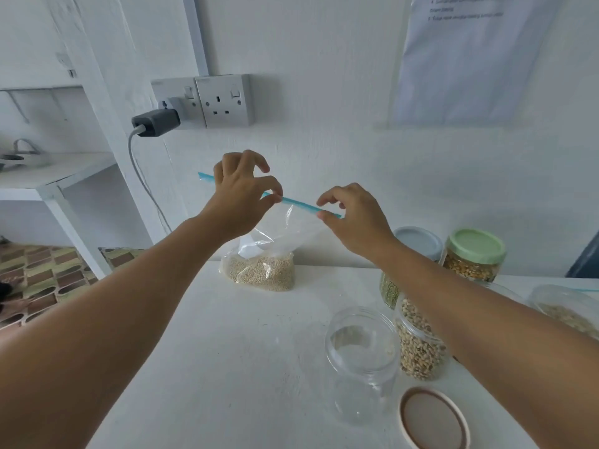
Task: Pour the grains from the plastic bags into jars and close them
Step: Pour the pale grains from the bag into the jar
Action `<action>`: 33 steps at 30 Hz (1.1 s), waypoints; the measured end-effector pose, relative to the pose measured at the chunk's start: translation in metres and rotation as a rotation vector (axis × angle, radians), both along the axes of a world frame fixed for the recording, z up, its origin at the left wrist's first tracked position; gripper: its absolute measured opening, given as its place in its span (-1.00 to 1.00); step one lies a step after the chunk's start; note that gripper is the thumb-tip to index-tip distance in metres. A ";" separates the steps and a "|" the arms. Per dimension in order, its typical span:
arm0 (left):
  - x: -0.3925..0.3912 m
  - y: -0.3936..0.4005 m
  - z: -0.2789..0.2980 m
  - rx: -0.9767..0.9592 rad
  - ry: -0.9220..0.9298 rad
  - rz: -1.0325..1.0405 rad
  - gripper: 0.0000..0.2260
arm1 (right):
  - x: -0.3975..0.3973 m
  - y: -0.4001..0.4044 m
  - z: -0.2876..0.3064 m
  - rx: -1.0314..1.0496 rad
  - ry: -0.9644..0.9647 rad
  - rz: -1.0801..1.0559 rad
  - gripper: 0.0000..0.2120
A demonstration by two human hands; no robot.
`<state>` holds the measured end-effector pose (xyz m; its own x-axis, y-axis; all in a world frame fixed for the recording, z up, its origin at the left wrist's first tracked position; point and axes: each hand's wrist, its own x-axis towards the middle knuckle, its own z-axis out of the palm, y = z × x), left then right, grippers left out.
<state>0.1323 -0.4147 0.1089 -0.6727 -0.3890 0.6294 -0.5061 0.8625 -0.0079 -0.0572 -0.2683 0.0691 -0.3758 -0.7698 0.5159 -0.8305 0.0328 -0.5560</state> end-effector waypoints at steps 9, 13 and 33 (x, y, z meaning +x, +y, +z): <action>0.016 0.000 -0.005 0.021 -0.003 0.034 -0.86 | 0.018 0.003 -0.002 0.073 0.130 0.040 -0.82; 0.027 -0.006 -0.001 0.041 0.000 0.068 -0.84 | 0.008 0.005 -0.013 0.105 0.238 0.101 -0.77; 0.049 -0.010 -0.010 0.062 0.047 0.040 -0.86 | 0.035 -0.025 0.009 0.354 0.271 0.188 -0.71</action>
<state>0.1815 -0.4245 0.0989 -0.6261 -0.4544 0.6337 -0.5390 0.8394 0.0693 -0.0220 -0.2929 0.0777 -0.1016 -0.9574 0.2704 -0.9537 0.0163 -0.3004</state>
